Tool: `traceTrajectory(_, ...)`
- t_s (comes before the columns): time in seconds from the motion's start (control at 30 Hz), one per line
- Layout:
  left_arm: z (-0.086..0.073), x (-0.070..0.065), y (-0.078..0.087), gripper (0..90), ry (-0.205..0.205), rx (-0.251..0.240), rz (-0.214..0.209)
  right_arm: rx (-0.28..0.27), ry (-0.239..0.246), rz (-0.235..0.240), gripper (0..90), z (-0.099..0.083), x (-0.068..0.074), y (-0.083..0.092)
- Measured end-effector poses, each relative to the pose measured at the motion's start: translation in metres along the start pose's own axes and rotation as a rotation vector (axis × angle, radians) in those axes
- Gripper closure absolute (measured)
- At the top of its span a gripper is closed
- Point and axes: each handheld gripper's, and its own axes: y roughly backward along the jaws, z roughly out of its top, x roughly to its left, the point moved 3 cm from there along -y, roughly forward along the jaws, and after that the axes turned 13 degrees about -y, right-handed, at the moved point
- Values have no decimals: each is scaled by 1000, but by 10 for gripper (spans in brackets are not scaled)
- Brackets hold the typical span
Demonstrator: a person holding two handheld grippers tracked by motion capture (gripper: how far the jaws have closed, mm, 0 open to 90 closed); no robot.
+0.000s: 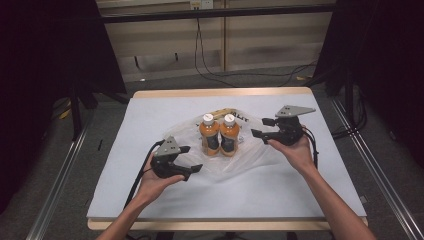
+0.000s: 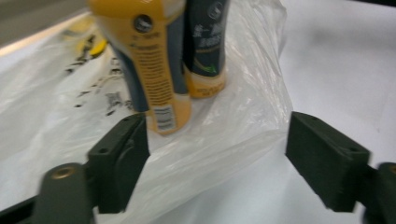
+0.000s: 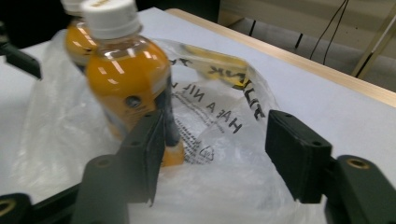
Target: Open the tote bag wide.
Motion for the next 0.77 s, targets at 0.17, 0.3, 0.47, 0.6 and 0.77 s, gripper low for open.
traceTrajectory(0.17, -8, 1, 21, 111, 8, -6, 47, -40, -17, -37, 163, -16, 3, 25)
traceTrajectory(0.3, -17, 0, 38, 72, 40, -18, 73, -54, -29, -46, 115, -32, 3, 46)
traceTrajectory(0.47, -29, -6, 55, 62, 99, -39, 81, -75, -76, -58, 94, -49, 4, 71)
traceTrajectory(0.6, -50, -8, 67, 58, 133, -42, 120, -87, -72, -94, 112, -71, 7, 88)
traceTrajectory(0.77, -58, -11, 74, 36, 107, -34, 124, -97, -110, -127, 113, -92, -1, 101)
